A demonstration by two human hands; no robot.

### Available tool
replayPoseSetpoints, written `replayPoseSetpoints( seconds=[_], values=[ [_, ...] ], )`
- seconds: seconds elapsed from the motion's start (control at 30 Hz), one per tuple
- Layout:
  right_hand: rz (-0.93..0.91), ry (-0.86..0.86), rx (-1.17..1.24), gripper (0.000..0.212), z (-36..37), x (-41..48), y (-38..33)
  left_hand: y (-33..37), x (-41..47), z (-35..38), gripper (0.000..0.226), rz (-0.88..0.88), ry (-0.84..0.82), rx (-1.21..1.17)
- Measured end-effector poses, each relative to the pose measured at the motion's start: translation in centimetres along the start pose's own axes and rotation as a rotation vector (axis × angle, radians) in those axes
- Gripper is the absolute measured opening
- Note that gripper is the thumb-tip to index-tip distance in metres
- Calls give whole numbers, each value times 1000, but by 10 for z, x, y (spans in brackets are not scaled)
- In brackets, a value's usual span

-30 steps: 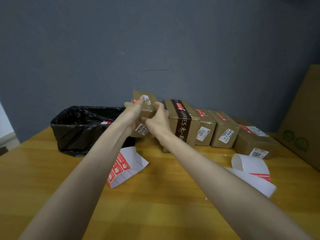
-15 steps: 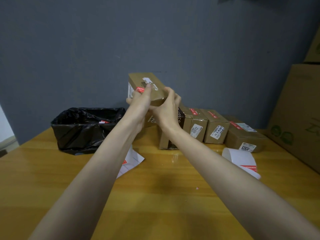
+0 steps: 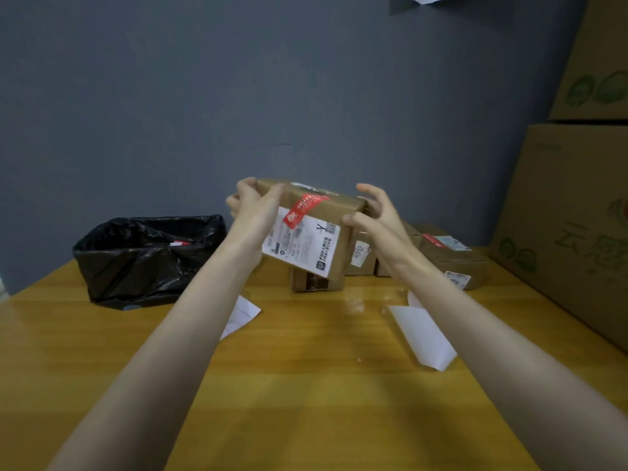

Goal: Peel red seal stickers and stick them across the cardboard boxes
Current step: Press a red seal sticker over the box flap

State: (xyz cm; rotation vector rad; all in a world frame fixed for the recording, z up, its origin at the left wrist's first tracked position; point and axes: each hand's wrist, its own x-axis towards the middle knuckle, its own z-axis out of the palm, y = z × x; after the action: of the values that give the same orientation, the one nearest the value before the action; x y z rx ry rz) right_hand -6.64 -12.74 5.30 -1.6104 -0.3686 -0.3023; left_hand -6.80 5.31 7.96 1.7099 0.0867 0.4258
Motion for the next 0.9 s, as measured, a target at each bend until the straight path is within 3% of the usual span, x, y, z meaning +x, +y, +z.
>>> replayPoseSetpoints(
  seconds=[0.13, 0.33, 0.53, 0.9],
  values=[
    [66, -141, 51, 68, -38, -11, 16, -10, -10, 5, 45, 15, -54, 79],
    [157, -290, 137, 56, -74, -23, 51, -26, -17, 21, 14, 65, -380, 318],
    [233, -383, 129, 57, -81, -28, 69, -47, -10, 39, 32, 100, -428, 540],
    [228, -441, -35, 72, -69, -18, 70, -64, -8, 56, 46, 158, -450, 662]
  ],
)
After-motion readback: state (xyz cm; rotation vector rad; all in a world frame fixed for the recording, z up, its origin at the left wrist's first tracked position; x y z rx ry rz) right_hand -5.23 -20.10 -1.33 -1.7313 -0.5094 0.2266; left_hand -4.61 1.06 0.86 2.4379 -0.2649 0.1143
